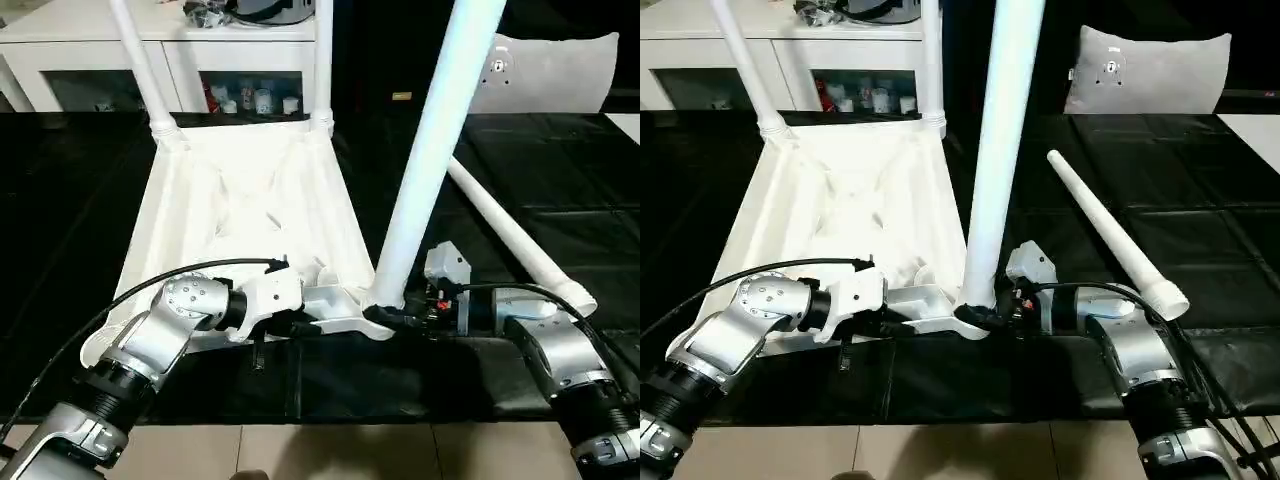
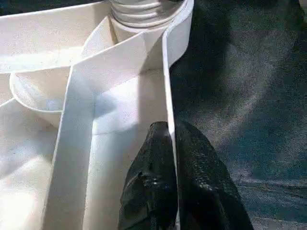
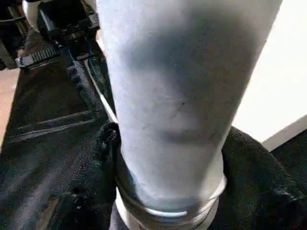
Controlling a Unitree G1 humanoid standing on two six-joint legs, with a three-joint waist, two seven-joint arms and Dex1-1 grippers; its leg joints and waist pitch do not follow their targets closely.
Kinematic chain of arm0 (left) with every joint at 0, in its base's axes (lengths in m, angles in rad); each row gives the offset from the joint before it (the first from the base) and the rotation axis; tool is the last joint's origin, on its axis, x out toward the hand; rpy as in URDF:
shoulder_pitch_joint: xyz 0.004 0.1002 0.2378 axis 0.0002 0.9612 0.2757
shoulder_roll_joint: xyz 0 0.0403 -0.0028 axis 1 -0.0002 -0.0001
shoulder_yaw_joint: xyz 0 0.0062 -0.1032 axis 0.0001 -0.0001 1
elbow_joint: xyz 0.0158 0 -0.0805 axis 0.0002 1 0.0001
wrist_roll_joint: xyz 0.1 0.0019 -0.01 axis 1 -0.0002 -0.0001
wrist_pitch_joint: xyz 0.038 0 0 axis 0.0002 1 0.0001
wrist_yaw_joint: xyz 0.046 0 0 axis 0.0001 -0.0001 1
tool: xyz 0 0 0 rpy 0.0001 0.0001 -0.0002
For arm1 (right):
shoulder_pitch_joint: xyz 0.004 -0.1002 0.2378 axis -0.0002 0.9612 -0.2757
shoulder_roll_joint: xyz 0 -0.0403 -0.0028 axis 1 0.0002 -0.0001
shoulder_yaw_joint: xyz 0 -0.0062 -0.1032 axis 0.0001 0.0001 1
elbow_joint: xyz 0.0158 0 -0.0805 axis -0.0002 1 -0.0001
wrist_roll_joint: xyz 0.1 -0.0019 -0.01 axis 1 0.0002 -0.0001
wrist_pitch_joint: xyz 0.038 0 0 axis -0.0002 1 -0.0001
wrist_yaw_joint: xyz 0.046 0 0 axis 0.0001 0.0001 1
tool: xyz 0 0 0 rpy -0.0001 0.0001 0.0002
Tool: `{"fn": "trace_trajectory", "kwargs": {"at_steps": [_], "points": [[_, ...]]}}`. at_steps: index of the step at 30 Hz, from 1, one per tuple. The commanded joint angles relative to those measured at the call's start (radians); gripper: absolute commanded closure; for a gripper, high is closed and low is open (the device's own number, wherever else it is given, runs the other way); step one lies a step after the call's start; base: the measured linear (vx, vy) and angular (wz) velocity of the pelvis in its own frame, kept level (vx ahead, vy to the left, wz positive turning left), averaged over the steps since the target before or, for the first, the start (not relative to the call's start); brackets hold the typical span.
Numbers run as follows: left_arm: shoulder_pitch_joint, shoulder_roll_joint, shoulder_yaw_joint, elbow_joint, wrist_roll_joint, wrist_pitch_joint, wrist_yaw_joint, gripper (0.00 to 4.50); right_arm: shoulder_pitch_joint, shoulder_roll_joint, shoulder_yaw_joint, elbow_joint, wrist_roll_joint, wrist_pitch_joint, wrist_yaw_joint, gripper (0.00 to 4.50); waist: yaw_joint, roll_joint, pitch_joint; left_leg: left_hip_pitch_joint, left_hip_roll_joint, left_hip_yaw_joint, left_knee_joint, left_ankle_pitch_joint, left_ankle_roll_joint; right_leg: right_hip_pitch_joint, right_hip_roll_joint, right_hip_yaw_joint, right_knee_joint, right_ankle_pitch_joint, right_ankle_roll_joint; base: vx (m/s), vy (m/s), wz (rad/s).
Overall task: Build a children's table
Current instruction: Rotate leg to tighten
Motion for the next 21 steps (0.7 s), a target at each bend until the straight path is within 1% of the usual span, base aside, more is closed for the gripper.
{"fn": "trace_trajectory", "kwargs": {"at_steps": [1,2,3,5,7,8,9,10,11,12,13,14,15,16,17,18,19,20,21], "points": [[0.003,-0.004,-0.034,-0.006,0.005,-0.027,-0.039,4.50,-0.005,0.003,-0.003,-0.007,0.018,0.008,0.021,1.80,-0.003,-0.002,-0.074,-0.009,0.052,-0.002,-0.064,-0.035,0.090,0.070,-0.070,0.065,-0.058,-0.134,-0.209,0.000,0.000,0.00],[0.005,-0.005,-0.032,-0.002,0.004,-0.029,-0.039,4.50,0.012,0.007,-0.006,-0.019,0.041,0.032,0.044,1.82,-0.002,-0.004,-0.074,-0.009,0.052,-0.002,-0.064,-0.038,0.091,0.071,-0.069,0.065,-0.059,-0.139,-0.209,0.000,0.000,0.00],[0.005,-0.005,-0.032,-0.002,0.004,-0.029,-0.039,4.50,0.012,0.007,-0.006,-0.019,0.041,0.032,0.044,1.83,0.000,-0.003,-0.075,-0.009,0.053,-0.002,-0.064,-0.034,0.092,0.071,-0.070,0.065,-0.058,-0.136,-0.209,0.000,0.000,0.00],[0.011,-0.014,-0.022,-0.002,-0.008,-0.010,-0.035,4.50,0.031,0.014,-0.005,-0.029,0.068,0.059,0.064,1.83,0.001,-0.003,-0.074,-0.008,0.053,-0.002,-0.064,-0.040,0.091,0.070,-0.070,0.065,-0.059,-0.143,-0.209,0.000,0.000,0.00],[0.016,-0.023,-0.013,-0.009,-0.016,0.018,-0.021,4.50,0.046,0.020,0.000,-0.046,0.077,0.077,0.062,1.83,0.003,-0.002,-0.074,-0.008,0.053,-0.002,-0.064,-0.048,0.087,0.070,-0.071,0.065,-0.061,-0.155,-0.206,0.000,0.000,0.00],[0.019,-0.041,0.003,-0.020,-0.027,0.061,0.012,4.50,0.059,0.032,0.009,-0.065,0.074,0.114,0.033,1.84,0.002,0.000,-0.072,-0.009,0.054,-0.001,-0.065,-0.057,0.082,0.070,-0.070,0.066,-0.061,-0.164,-0.206,0.000,0.000,0.00],[0.020,-0.059,0.018,-0.029,-0.033,0.101,0.046,4.50,0.063,0.048,0.014,-0.073,0.066,0.155,-0.011,1.84,0.003,-0.003,-0.072,-0.009,0.055,-0.002,-0.067,-0.059,0.079,0.070,-0.071,0.065,-0.063,-0.173,-0.202,0.000,0.000,0.00],[0.020,-0.071,0.027,-0.034,-0.035,0.126,0.070,4.50,0.062,0.062,0.015,-0.074,0.058,0.185,-0.045,1.84,0.001,-0.002,-0.071,-0.009,0.054,-0.003,-0.068,-0.060,0.073,0.072,-0.070,0.065,-0.061,-0.176,-0.201,0.000,0.000,0.00],[0.020,-0.078,0.033,-0.037,-0.036,0.140,0.083,4.50,0.062,0.070,0.015,-0.074,0.053,0.202,-0.065,1.84,-0.002,0.000,-0.068,-0.009,0.052,-0.003,-0.070,-0.075,0.067,0.070,-0.069,0.065,-0.069,-0.214,-0.189,0.000,0.000,0.00],[0.018,-0.102,0.049,-0.042,-0.038,0.178,0.125,4.50,0.055,0.108,0.003,-0.064,0.039,0.214,-0.139,1.84,-0.003,-0.001,-0.066,-0.009,0.047,-0.002,-0.071,-0.101,0.058,0.070,-0.070,0.064,-0.078,-0.277,-0.165,0.000,0.000,0.00],[0.017,-0.123,0.062,-0.046,-0.041,0.210,0.158,4.50,0.048,0.141,-0.010,-0.053,0.031,0.223,-0.201,1.84,-0.008,-0.001,-0.061,-0.008,0.045,-0.001,-0.075,-0.128,0.039,0.069,-0.071,0.062,-0.085,-0.351,-0.138,0.000,0.000,0.00],[0.016,-0.136,0.070,-0.048,-0.043,0.229,0.177,4.50,0.044,0.161,-0.019,-0.047,0.027,0.225,-0.236,1.84,-0.010,0.000,-0.060,-0.007,0.044,-0.003,-0.078,-0.143,0.030,0.070,-0.071,0.059,-0.092,-0.396,-0.121,0.000,0.000,0.00],[0.009,-0.197,0.102,-0.056,-0.044,0.298,0.279,4.50,0.035,0.239,-0.061,-0.029,0.025,0.215,-0.371,1.84,-0.022,-0.002,-0.057,-0.001,0.043,-0.002,-0.081,-0.178,0.011,0.065,-0.073,0.058,-0.102,-0.465,-0.094,0.000,0.000,0.00],[0.003,-0.237,0.117,-0.055,-0.033,0.333,0.349,4.50,0.030,0.277,-0.079,-0.020,0.024,0.229,-0.441,1.84,-0.035,-0.003,-0.054,0.000,0.037,-0.005,-0.081,-0.208,0.000,0.065,-0.072,0.051,-0.112,-0.532,-0.065,0.000,0.000,0.00],[0.000,-0.255,0.124,-0.054,-0.028,0.349,0.380,4.50,0.028,0.293,-0.087,-0.016,0.024,0.236,-0.472,1.84,-0.035,-0.003,-0.054,0.000,0.037,-0.005,-0.081,-0.208,0.000,0.065,-0.072,0.051,-0.112,-0.532,-0.065,0.000,0.000,0.00],[-0.002,-0.269,0.128,-0.054,-0.024,0.359,0.403,4.50,0.025,0.305,-0.092,-0.011,0.020,0.241,-0.499,1.84,-0.045,-0.007,-0.058,0.001,0.031,-0.006,-0.079,-0.205,0.004,0.065,-0.070,0.049,-0.119,-0.560,-0.035,0.000,0.000,0.00],[-0.005,-0.287,0.130,-0.053,-0.018,0.369,0.426,4.50,0.020,0.320,-0.097,-0.001,0.010,0.244,-0.538,1.84,-0.048,-0.003,-0.059,0.001,0.030,-0.006,-0.079,-0.199,0.009,0.065,-0.069,0.049,-0.118,-0.554,-0.034,0.000,0.000,0.00],[-0.006,-0.305,0.130,-0.054,-0.012,0.378,0.446,4.50,0.013,0.333,-0.102,0.011,-0.009,0.241,-0.585,1.84,-0.053,-0.003,-0.059,-0.003,0.029,-0.006,-0.079,-0.189,0.019,0.064,-0.067,0.049,-0.119,-0.544,-0.031,0.000,0.000,0.00],[-0.011,-0.350,0.131,-0.054,-0.002,0.393,0.495,4.50,0.002,0.352,-0.114,0.035,-0.025,0.245,-0.652,1.84,-0.056,0.000,-0.063,-0.002,0.029,-0.004,-0.078,-0.171,0.023,0.063,-0.065,0.051,-0.118,-0.520,-0.033,0.000,0.000,0.00]]}}
